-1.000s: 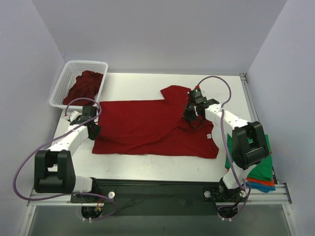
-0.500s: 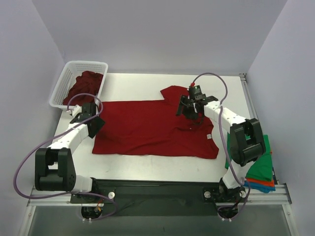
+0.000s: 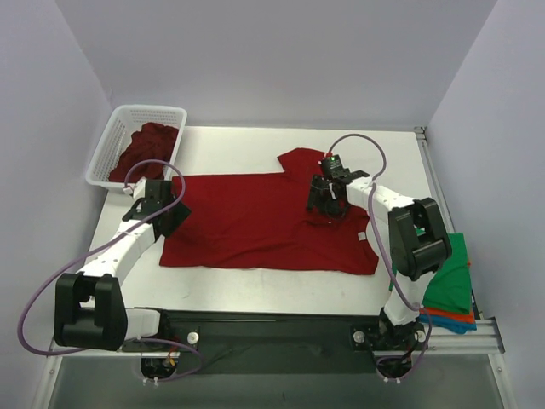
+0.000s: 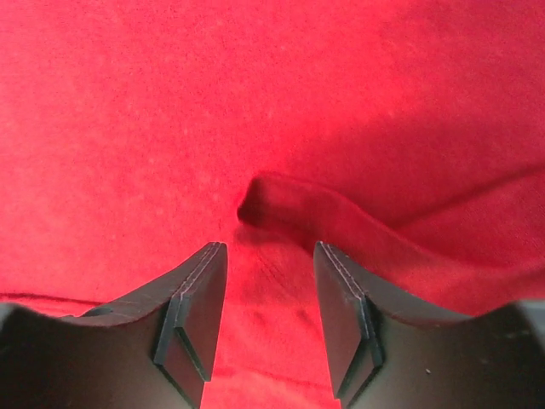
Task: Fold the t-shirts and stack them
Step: Fold the flattened tshirt in 1/3 of the way
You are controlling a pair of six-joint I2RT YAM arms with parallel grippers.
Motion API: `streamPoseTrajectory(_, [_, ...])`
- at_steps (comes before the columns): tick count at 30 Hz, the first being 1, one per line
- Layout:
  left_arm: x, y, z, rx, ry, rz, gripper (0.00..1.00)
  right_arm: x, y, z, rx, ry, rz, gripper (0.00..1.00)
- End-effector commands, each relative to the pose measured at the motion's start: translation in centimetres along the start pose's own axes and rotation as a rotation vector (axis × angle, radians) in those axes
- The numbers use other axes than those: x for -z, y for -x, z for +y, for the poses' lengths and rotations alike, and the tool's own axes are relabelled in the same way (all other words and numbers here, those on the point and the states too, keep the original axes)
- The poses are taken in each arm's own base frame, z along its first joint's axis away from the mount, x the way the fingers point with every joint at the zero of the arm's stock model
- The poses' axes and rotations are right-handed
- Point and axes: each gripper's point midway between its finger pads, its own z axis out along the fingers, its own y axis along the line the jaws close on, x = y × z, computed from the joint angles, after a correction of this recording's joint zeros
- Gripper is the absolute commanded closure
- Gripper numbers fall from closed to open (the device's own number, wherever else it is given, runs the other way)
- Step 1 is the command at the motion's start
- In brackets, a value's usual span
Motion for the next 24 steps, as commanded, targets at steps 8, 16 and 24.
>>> streamPoseTrajectory(8, [1.4, 0.5, -1.9, -0.019, -0.098, -0.005, 0.35, -0.5, 1.6, 3.5, 0.058, 0.071, -0.009, 0.73])
streamPoseTrajectory(16, [1.4, 0.2, -2.0, -0.032, -0.107, 0.009, 0.35, -0.6, 2.0, 5.0, 0.096, 0.047, -0.010, 0.89])
streamPoseTrajectory(24, [1.3, -0.2, -2.1, -0.039, -0.123, 0.025, 0.35, -0.3, 2.3, 2.2, 0.086, -0.002, -0.007, 0.71])
